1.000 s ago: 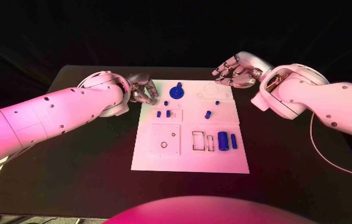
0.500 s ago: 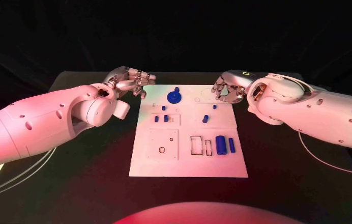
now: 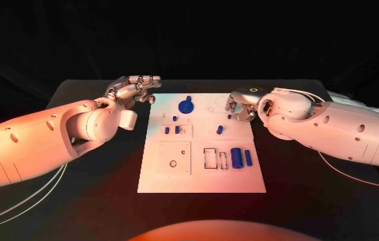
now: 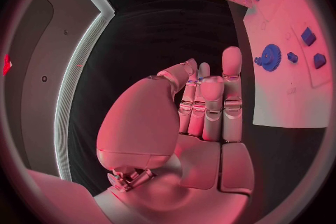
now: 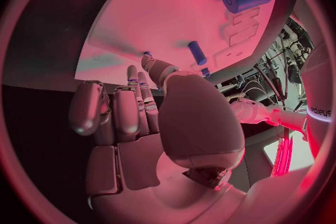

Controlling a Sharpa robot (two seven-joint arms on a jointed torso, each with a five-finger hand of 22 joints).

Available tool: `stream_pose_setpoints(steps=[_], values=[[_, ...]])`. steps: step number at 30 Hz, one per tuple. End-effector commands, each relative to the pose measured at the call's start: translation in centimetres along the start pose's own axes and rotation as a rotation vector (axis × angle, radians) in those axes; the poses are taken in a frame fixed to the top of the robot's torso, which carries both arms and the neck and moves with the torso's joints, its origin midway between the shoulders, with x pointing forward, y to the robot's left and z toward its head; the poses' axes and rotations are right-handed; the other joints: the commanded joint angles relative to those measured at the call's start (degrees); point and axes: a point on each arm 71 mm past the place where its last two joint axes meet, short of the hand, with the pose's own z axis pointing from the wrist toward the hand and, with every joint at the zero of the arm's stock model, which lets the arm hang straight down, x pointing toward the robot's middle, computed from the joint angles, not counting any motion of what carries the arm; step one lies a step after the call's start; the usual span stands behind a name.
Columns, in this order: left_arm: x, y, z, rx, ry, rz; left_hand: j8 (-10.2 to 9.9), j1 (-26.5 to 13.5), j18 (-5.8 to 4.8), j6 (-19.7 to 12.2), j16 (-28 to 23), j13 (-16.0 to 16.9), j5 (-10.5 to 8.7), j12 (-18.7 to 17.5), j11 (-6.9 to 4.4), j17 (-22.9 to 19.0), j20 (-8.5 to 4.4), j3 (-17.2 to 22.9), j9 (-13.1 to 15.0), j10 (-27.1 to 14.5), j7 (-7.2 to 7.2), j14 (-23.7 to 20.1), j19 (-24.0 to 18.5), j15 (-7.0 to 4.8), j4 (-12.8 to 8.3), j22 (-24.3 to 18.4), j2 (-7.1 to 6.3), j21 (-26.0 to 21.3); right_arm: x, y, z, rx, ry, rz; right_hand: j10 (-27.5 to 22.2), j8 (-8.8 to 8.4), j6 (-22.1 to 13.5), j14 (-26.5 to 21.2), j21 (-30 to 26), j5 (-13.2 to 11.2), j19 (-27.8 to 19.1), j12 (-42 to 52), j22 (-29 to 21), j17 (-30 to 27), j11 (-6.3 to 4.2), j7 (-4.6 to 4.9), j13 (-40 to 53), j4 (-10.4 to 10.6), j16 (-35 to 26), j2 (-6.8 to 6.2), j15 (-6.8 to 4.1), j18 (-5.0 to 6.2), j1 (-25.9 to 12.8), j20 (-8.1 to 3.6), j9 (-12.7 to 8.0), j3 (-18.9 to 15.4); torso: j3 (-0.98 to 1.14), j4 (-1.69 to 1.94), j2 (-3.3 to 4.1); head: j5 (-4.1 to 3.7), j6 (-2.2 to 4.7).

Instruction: Assemble the parts on the task board

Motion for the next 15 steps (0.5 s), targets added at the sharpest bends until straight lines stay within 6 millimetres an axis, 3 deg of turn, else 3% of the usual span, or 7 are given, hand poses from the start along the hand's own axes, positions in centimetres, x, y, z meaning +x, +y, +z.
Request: stream_pose_setpoints(steps=[1, 15], values=[[-0.01, -0.21, -0.10, 0.029, -0.007, -0.046, 0.41, -0.51, 0.39, 0.40, -0.44, 0.08, 0.19, 0.44, -0.14, -0.18, -0.11, -0.47, -0.02, 0.36, -0.09, -0.52, -0.48, -0.06, -0.11, -0.17, -0.18, -0.54, 0.57, 0.41, -0.07, -0.008, 0.067, -0.061, -0.35, 0.01, -0.16, 2.20, -0.21, -0.26, 0.24, -0.30, -0.12, -0.06, -0.14, -0.03, -0.26, -0.14, -0.20, -0.67, -0.15, 0.62, 0.06, -0.23, -0.01, 0.14, 0.00, -0.01, -0.01, 0.10, -0.05], [-0.31, -0.16, -0.20, 0.022, -0.011, -0.045, 0.44, -0.38, 0.43, 0.37, -0.53, 0.10, 0.21, 0.53, -0.16, -0.36, -0.14, -0.55, -0.05, 0.30, -0.11, -0.62, -0.57, -0.09, -0.24, -0.35, -0.19, -0.83, 0.72, 1.27, -0.03, -0.050, 0.061, -0.056, 3.28, 0.89, 2.79, 2.17, 0.15, 0.26, 0.89, 0.76, 0.43, -1.02, -0.40, -0.10, -2.56, -0.72, -1.01, 0.61, -0.29, 0.45, 0.55, -0.32, 0.52, 0.97, 0.02, -0.03, 0.00, 0.28, -0.24]])
